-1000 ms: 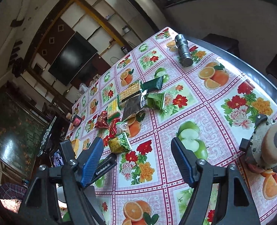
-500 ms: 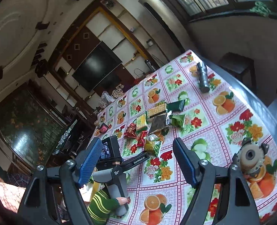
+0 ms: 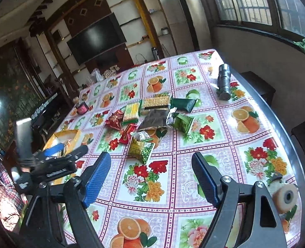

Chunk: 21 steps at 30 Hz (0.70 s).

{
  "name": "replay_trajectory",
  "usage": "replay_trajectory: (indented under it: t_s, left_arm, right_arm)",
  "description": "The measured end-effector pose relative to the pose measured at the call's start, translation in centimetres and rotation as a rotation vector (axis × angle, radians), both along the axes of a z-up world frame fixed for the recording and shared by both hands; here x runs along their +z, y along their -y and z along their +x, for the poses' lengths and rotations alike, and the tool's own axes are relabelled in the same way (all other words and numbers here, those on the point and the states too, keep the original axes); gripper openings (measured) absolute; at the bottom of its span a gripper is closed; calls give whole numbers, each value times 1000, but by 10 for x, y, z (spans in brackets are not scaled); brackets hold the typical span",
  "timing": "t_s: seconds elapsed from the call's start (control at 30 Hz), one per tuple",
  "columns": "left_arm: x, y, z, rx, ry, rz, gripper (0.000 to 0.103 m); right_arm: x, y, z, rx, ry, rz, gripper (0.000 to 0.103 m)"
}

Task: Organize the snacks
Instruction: 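Withdraw both tools from the tray back toward the remaining snacks, then grasp the red candy packet with left tool while right tool grasps yellow-green packet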

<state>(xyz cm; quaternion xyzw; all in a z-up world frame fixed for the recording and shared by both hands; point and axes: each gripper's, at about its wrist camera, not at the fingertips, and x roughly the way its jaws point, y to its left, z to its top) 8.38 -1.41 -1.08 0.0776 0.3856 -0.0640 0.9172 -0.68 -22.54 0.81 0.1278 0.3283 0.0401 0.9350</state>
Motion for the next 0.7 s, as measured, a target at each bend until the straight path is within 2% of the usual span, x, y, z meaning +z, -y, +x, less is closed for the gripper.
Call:
replay_trajectory:
  t_s: [0.07, 0.2, 0.3, 0.4, 0.53, 0.67, 0.7]
  left_arm:
    - [-6, -3, 5, 10, -26, 28, 103]
    - [-21, -6, 30, 19, -99, -11, 103]
    - [-19, 0, 55, 34, -138, -39, 103]
    - [-17, 11, 86, 72, -144, -22, 103]
    - [-25, 35, 128, 61, -162, 17, 103]
    - [-51, 55, 169, 56, -204, 105, 103]
    - [-51, 53, 173, 40, -194, 55, 103]
  right_arm:
    - [-15, -9, 23, 30, -51, -10, 81]
    - [-40, -30, 63, 100, -119, -49, 81]
    - [-56, -44, 89, 134, -156, -112, 81]
    - [-70, -49, 111, 150, -195, -165, 79]
    - [-79, -50, 129, 165, -215, -157, 73]
    - [-83, -53, 136, 187, -207, -163, 59]
    - [-83, -52, 137, 190, -209, -158, 59]
